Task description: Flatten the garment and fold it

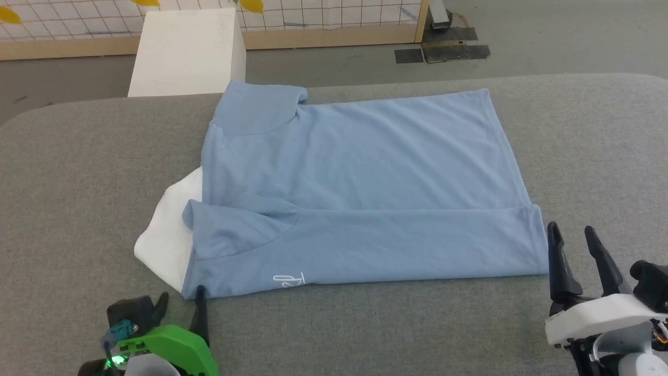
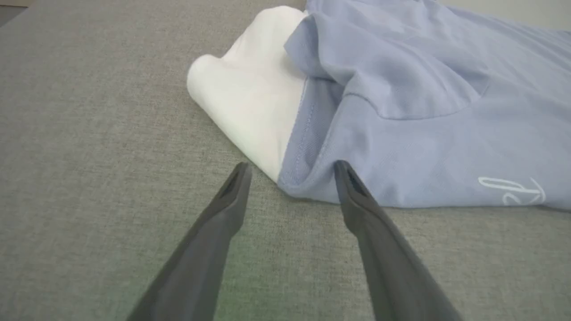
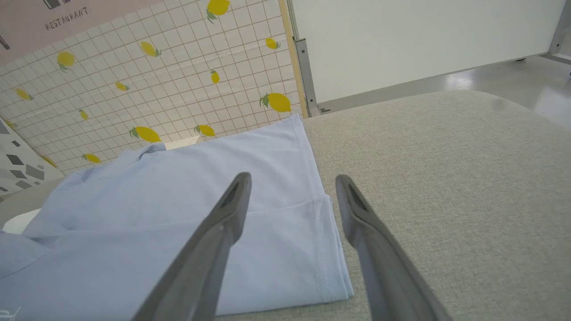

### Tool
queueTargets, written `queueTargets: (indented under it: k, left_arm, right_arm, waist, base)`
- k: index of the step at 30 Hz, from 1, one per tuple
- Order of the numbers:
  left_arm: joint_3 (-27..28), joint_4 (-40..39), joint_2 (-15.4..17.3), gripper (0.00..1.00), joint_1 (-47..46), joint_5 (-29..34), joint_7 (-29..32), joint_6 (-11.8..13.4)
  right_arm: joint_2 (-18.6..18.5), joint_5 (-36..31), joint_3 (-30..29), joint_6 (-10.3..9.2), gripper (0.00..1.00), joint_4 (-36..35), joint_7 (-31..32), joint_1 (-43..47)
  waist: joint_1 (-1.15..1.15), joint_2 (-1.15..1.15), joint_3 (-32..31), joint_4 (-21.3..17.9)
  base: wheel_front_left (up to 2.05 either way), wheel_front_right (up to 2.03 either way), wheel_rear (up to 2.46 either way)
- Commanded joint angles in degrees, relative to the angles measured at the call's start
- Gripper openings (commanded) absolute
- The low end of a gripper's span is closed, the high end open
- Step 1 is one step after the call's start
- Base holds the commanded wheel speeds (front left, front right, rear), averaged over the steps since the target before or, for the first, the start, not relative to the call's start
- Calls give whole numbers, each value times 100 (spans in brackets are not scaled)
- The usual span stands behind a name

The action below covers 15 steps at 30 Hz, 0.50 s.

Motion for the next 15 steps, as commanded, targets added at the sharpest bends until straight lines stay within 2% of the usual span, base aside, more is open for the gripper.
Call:
queueTargets:
  k: [1,6,10,11,12,13,14,15]
  left_arm:
    - [39,75,-69,100,-100,-117,211,90]
    - [175,209,-169,100,-372,-585,1209,375]
    - [201,190,-130,100,-467,-872,1914,488]
    - [181,166,-101,92,-472,-946,2117,486]
    - [171,135,-81,47,-471,-1003,2255,479]
    - [164,86,-53,17,-465,-1060,2383,463]
    - [162,41,-26,0,-459,-1083,2443,452]
    - [157,-17,9,0,-447,-1098,2495,440]
  right_arm:
    - [14,46,16,-9,100,8,-38,20]
    - [16,12,39,-9,100,-14,0,-27]
    - [16,-21,60,-9,100,-20,46,-44]
    - [16,-33,65,-9,100,-9,72,-43]
    - [16,-44,67,-9,100,7,97,-42]
    - [16,-61,65,-9,100,30,133,-40]
    - [16,-82,57,-9,100,47,162,-42]
    - [16,-124,34,-9,100,72,200,-51]
  waist:
    - [0,0,18,-13]
    - [0,0,58,-69]
    - [0,0,64,-143]
    - [0,0,65,-163]
    - [0,0,65,-178]
    - [0,0,63,-198]
    - [0,0,62,-211]
    - [0,0,65,-227]
  base:
    - [0,0,0]
    - [0,0,0]
    - [0,0,0]
    - [0,0,0]
    - [0,0,0]
    - [0,0,0]
    - [0,0,0]
    - [0,0,0]
